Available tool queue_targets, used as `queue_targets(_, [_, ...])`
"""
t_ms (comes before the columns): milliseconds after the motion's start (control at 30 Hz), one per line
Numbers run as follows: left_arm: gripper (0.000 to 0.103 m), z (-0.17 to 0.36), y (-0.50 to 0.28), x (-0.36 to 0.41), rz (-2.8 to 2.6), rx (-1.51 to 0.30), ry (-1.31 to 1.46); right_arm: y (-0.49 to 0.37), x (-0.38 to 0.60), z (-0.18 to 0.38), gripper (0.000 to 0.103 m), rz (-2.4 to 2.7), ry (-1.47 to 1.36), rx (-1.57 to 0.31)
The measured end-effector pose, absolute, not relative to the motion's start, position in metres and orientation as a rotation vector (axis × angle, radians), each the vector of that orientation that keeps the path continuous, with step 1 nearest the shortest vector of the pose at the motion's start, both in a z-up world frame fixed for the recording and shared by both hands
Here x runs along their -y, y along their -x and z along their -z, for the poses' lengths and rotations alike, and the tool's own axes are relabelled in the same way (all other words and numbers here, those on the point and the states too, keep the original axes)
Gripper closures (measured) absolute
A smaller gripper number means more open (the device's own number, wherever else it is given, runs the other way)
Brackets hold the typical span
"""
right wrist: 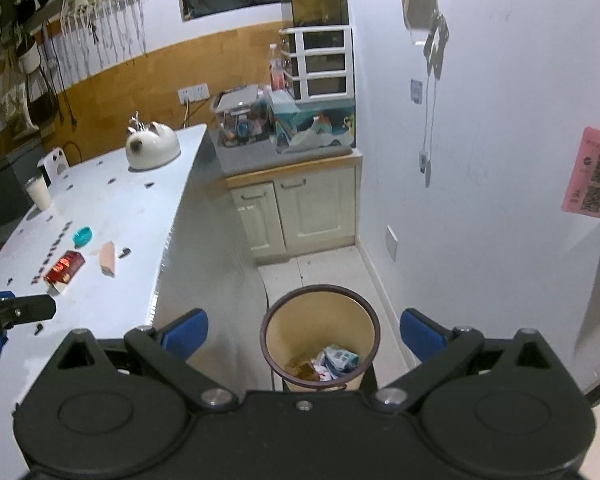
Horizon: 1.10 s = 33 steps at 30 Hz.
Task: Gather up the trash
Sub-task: 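Raise both tools from the wastebasket and move back over the table, then grasp the blue Pepsi can with the left tool while the right tool grasps the red packet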
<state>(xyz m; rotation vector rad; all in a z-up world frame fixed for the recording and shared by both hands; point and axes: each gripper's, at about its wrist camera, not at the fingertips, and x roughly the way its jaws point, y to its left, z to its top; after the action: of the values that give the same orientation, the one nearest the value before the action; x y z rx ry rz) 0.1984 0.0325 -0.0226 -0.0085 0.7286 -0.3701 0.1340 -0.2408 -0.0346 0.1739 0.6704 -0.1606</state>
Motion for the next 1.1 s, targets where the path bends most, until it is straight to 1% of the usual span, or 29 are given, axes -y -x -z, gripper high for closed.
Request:
queue_targets(300, [0.0, 0.006, -0.191, -0.089, 0.351, -0.675, 0.016, -0.12, 0.194, 0.018, 0.0, 0.184, -0.17, -0.599])
queue_targets(633, [0.0, 0.001, -0.194, -0.161, 0.215, -0.652, 0.062, -0.141, 0.138, 0.012, 0.0, 0.121, -0.139, -0.574])
queue_targets(833, [0.0, 0.005, -0.196, -0.207, 0.096, -0.653, 0.106, -0.166, 0.107, 0.011, 0.0, 0.05, -0.107, -0.566])
queue_targets(1100, [0.0, 0.026, -0.194, -0.258, -0.056, -0.696, 0.173, -0.203, 0.064, 0.013, 0.0, -0.059, -0.06, -0.583])
